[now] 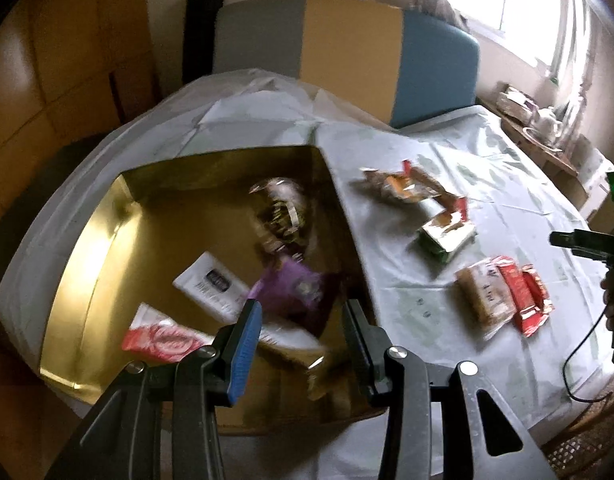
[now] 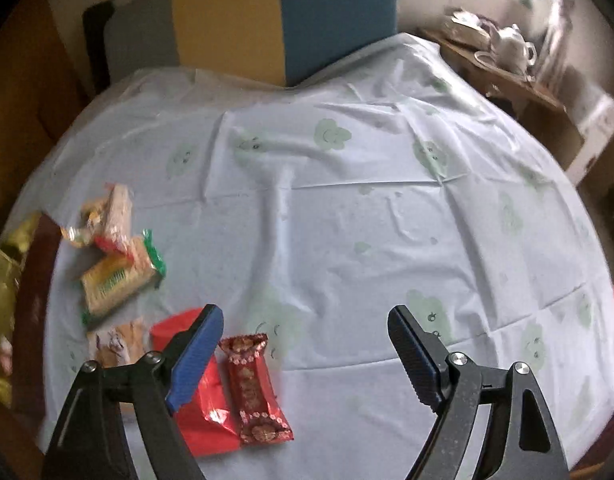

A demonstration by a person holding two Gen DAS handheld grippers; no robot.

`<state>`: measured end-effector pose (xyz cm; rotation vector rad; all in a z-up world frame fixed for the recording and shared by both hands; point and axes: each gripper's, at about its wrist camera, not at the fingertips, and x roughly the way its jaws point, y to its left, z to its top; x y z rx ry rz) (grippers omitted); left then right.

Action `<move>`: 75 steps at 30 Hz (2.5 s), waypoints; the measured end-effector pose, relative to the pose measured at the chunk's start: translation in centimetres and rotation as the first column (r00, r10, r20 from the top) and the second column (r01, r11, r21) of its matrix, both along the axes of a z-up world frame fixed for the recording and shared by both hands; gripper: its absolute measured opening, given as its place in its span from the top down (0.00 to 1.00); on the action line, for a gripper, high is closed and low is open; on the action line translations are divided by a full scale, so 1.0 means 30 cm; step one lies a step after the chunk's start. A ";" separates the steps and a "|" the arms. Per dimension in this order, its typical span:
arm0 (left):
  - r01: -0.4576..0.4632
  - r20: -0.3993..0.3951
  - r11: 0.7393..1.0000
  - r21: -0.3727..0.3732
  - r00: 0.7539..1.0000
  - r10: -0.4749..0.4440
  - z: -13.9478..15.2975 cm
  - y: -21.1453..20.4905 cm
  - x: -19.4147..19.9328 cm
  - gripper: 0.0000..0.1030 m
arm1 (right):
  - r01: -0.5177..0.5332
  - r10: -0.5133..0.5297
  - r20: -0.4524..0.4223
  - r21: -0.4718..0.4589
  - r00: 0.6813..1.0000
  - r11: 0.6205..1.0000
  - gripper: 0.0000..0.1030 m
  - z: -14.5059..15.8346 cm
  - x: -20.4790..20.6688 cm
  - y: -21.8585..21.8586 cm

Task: Organize snacks
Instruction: 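Grasp the clear snack bag with orange strip with the left gripper, then lift the clear bag with the left gripper while the right gripper moves to the granola bar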

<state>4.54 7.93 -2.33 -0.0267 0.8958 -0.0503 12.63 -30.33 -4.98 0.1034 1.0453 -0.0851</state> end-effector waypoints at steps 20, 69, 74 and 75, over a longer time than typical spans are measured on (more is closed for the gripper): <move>0.117 -0.130 0.989 -0.090 0.983 -0.128 0.009 -0.306 0.421 0.59 | -0.027 0.024 0.055 0.049 0.998 0.998 0.13 0.046 -0.020 0.027; 0.344 -0.069 0.930 0.130 0.939 -0.337 -0.216 -0.441 -0.026 0.49 | -0.030 0.032 0.072 -0.022 0.997 0.999 0.11 0.065 -0.027 0.036; 0.378 0.018 0.914 0.149 0.923 -0.384 -0.244 -0.426 -0.061 0.48 | -0.060 0.061 0.060 -0.009 0.996 0.998 0.15 0.052 -0.027 0.054; 0.376 0.022 0.918 0.126 0.924 -0.381 -0.246 -0.417 -0.058 0.48 | -0.073 0.073 0.059 0.001 0.996 0.997 0.20 0.051 -0.028 0.063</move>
